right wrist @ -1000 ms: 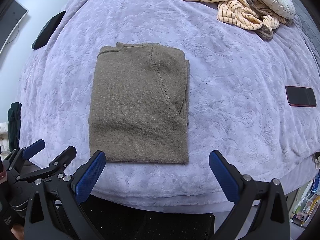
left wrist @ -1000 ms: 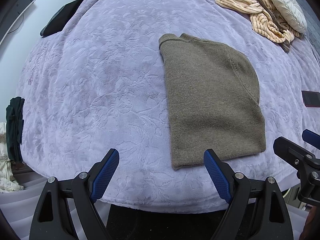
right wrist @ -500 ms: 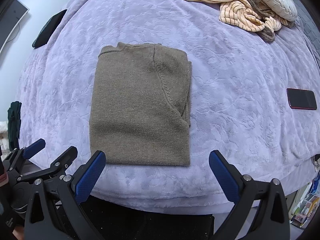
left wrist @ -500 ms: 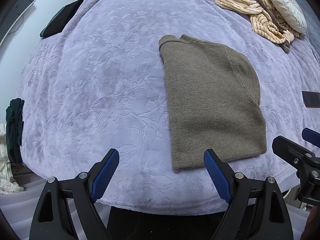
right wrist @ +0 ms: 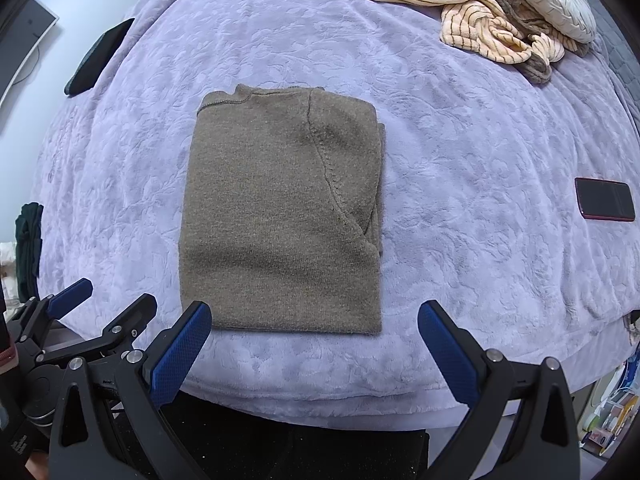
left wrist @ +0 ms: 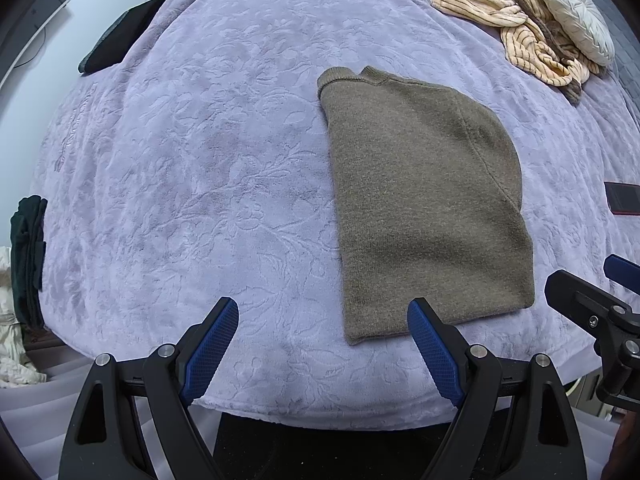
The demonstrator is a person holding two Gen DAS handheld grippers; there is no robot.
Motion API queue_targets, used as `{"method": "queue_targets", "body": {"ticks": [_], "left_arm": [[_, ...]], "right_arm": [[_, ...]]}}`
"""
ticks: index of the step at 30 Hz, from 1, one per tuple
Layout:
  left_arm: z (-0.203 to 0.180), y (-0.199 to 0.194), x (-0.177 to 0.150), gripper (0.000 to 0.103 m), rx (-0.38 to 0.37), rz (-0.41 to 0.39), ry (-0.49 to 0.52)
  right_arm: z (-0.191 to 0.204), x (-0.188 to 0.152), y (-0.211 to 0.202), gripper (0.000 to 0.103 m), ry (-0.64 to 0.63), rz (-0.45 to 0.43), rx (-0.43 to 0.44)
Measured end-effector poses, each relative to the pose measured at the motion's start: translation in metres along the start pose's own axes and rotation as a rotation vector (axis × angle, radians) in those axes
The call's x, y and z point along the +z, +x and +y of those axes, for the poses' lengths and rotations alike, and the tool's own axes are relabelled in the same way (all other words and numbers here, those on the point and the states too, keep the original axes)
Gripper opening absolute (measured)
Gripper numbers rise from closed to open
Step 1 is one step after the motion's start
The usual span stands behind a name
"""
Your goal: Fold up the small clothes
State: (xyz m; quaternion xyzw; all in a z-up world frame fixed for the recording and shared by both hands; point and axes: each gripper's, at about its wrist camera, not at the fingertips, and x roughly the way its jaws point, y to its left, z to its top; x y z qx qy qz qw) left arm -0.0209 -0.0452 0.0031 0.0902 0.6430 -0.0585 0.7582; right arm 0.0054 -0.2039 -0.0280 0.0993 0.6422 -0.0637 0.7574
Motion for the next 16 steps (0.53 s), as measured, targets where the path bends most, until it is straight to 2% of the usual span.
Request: {"method": "queue_targets", "body": {"ticks": [8,13,16], "left_arm": [[0.0004,0.0029,0.0003,0.087,-0.002,0.005,0.001],[-0.0006,-0.0020,0.0005,0.087,0.006,-0.031,0.014],[-0.0009,-0.0022,0.0019,0.087,-0.006,-0.025,0.016]], "right_arm": [[0.0008,-0.0008,0.0026,0.103,0.003,0.003,0.001],[0.0012,-0.0015,0.0042,0.103,0.002,0.003,0.002],[0.0011,-0.0011,0.0046,0.103,0.003,0.004,0.002]]}}
